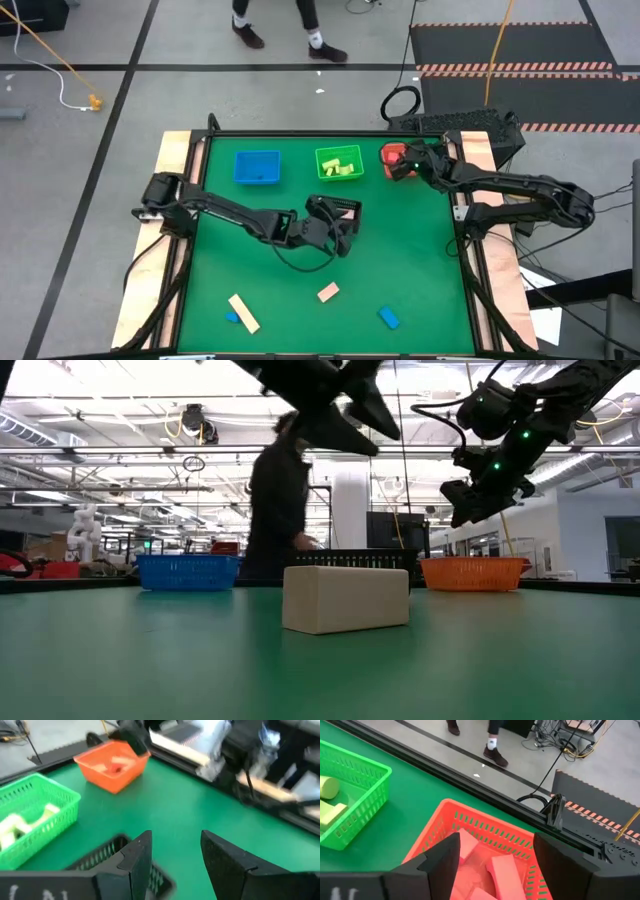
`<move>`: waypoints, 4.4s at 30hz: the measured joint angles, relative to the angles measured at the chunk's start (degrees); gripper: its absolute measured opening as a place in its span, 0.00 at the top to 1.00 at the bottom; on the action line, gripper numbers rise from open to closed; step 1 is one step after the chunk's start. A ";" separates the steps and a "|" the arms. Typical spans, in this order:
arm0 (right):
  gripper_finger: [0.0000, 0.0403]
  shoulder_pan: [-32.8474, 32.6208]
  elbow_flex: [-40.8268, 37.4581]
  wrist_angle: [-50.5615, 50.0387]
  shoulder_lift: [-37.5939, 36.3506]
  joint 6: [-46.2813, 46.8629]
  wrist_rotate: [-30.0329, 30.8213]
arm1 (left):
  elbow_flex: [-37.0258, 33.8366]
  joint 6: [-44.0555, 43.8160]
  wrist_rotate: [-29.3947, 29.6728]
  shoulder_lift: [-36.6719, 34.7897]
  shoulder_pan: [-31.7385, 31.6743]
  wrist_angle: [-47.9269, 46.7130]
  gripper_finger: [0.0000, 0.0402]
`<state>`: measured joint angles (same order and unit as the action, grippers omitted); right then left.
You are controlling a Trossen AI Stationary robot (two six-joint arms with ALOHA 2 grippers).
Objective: Sort & place blocks by color
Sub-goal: Put the left wooden block into the black bin
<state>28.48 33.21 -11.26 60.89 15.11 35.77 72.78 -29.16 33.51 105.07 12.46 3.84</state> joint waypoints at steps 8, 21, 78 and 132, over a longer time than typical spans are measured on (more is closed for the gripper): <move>0.38 -4.63 0.00 -0.16 -5.68 -1.48 -0.75 | 0.03 -18.83 -10.02 -7.58 6.78 -30.13 0.58; 0.38 -10.16 0.04 -0.21 -10.83 1.29 -10.54 | -0.31 -73.85 -33.28 -10.06 17.07 -62.44 0.58; 0.38 -10.92 0.00 -0.10 -10.53 1.11 -10.58 | -25.27 -108.62 -45.31 -10.07 27.17 -40.93 0.66; 0.38 -24.75 -5.88 48.29 4.33 11.16 -47.04 | -22.85 4.93 3.49 -16.71 -1.24 29.11 0.67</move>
<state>3.73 27.33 37.04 65.22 26.27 -11.27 49.93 -24.23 36.99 88.36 11.22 32.95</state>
